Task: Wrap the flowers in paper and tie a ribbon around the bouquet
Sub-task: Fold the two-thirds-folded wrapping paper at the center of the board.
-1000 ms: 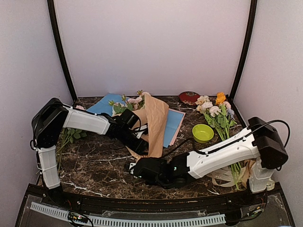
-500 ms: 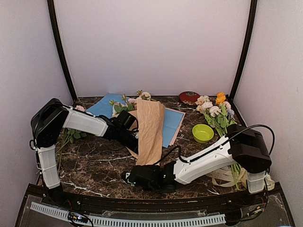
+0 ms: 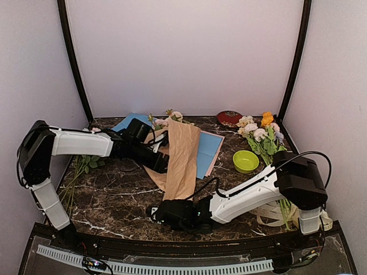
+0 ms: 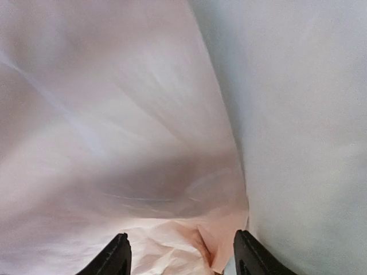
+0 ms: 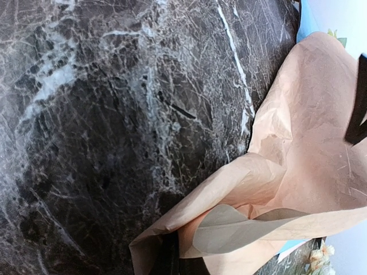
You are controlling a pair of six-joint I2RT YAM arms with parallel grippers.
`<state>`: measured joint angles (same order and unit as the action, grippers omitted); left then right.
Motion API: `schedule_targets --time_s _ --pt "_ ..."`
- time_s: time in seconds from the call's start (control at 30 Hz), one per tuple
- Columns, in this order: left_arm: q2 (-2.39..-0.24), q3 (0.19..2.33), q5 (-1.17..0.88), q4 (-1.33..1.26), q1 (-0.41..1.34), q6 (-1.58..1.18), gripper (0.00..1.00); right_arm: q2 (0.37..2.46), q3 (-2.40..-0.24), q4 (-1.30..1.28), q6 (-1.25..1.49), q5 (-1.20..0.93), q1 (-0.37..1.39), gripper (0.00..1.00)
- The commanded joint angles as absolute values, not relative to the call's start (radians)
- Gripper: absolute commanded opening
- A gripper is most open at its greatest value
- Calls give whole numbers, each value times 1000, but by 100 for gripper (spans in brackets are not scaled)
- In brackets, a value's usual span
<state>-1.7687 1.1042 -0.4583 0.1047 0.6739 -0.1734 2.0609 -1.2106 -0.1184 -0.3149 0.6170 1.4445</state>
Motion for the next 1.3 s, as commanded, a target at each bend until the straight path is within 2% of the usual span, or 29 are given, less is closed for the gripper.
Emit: schedule_targets --time_s 0.0,0.13,0.23,0.33,0.7,0.83,0.97,1.0,1.03,1.13,1.27 --pt "-1622 1109 -383 165 598 -194 64 2105 -1184 -126 -277 525 1447 0" --pt "-1526 1092 -372 164 565 -203 65 2106 -1186 -133 -272 525 1447 0" --pt "-1451 1044 -437 86 564 -232 65 2107 -1185 -136 -272 525 1447 0" --pt "-1394 956 -517 -62 564 -281 73 2107 -1183 -137 -275 525 1447 0" --pt "-1530 926 -602 -82 565 -317 76 2108 -1190 -148 -285 525 1447 0" --pt "-1564 924 -660 -158 569 -343 72 2110 -1192 -151 -288 526 1447 0" --pt "-1589 927 -684 -192 570 -361 58 2115 -1199 -151 -293 523 1447 0" --pt "-1593 927 -700 -203 572 -366 51 2116 -1200 -151 -294 521 1447 0" --pt "-1597 925 -712 -214 573 -370 42 2117 -1201 -151 -297 522 1447 0" --pt "-1597 926 -704 -192 572 -365 2 2120 -1204 -151 -302 523 1447 0" --pt "-1576 886 -571 -119 554 -342 0 2112 -1192 -153 -294 524 1447 0"
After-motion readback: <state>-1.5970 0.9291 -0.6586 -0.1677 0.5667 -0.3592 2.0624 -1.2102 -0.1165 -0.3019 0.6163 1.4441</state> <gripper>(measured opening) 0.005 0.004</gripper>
